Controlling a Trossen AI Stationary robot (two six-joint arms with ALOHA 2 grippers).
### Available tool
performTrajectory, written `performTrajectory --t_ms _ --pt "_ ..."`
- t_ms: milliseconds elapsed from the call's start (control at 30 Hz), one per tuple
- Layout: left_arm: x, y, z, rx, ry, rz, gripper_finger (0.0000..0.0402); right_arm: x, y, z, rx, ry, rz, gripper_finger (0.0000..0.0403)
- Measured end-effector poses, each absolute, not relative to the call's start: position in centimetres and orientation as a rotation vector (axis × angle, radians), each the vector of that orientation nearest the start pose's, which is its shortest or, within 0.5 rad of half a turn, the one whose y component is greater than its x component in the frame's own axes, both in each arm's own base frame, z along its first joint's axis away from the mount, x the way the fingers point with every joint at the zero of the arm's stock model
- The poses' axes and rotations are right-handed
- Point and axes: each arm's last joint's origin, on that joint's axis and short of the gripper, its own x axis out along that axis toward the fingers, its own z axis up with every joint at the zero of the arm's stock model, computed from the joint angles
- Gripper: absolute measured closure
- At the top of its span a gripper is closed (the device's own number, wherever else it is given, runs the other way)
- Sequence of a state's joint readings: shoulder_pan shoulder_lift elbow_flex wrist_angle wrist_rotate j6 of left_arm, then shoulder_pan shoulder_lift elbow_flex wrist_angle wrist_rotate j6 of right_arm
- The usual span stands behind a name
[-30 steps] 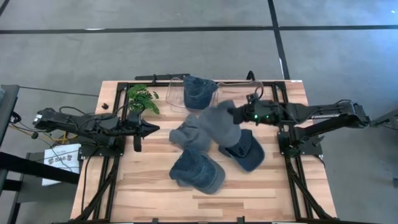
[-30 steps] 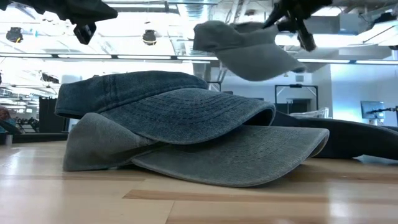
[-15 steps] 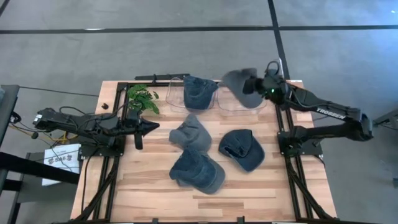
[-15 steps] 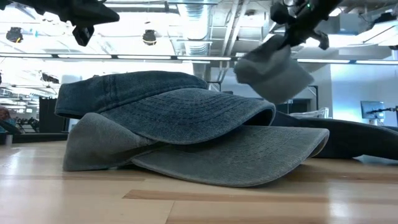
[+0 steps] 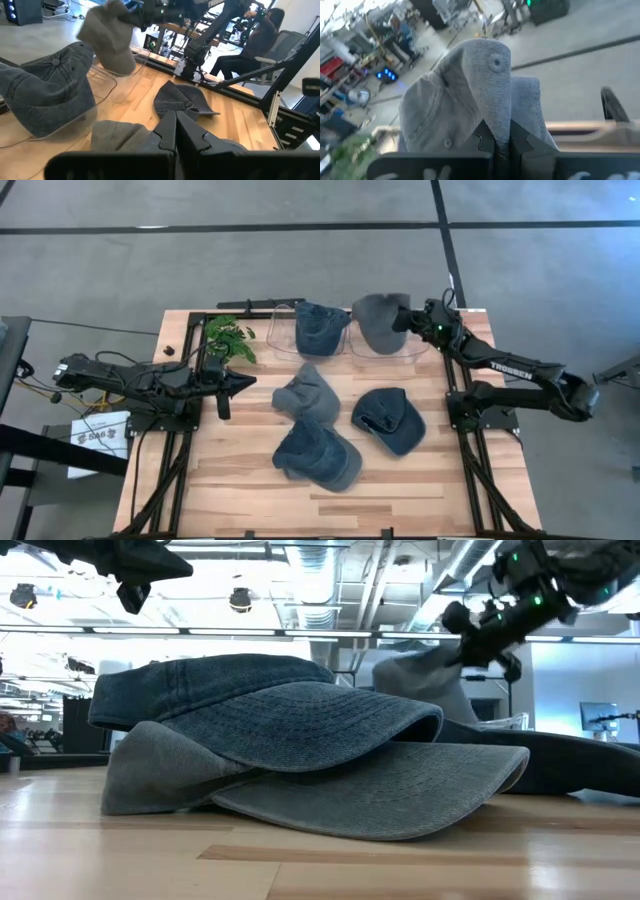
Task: Pick & Place hat
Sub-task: Put the top right gray cap into the right transparent bin
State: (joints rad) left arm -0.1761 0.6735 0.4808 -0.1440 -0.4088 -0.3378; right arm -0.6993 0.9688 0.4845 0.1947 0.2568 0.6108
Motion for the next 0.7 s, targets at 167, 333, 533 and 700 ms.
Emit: performTrajectory --t_ms 167,333,533,700 --pt "15.4 -1.5 24.9 -0.229 0.273 0.314 0.0401 14.6 -13.3 20.3 0.653 0.008 -0.975 0.0403" --pt "15.4 -1.4 25.0 -0.231 0.254 0.352 0.0401 14.3 -13.1 19.2 0.697 0.034 -0.992 0.0385" --pt "15.4 -1.3 25.2 -0.248 0.222 0.39 0.0401 14.3 -13.1 19.1 0.699 0.037 -0.992 0.0331" --pt "15.5 -1.4 25.2 -0.255 0.234 0.343 0.0401 14.4 -13.1 19.5 0.707 0.042 -0.957 0.0269"
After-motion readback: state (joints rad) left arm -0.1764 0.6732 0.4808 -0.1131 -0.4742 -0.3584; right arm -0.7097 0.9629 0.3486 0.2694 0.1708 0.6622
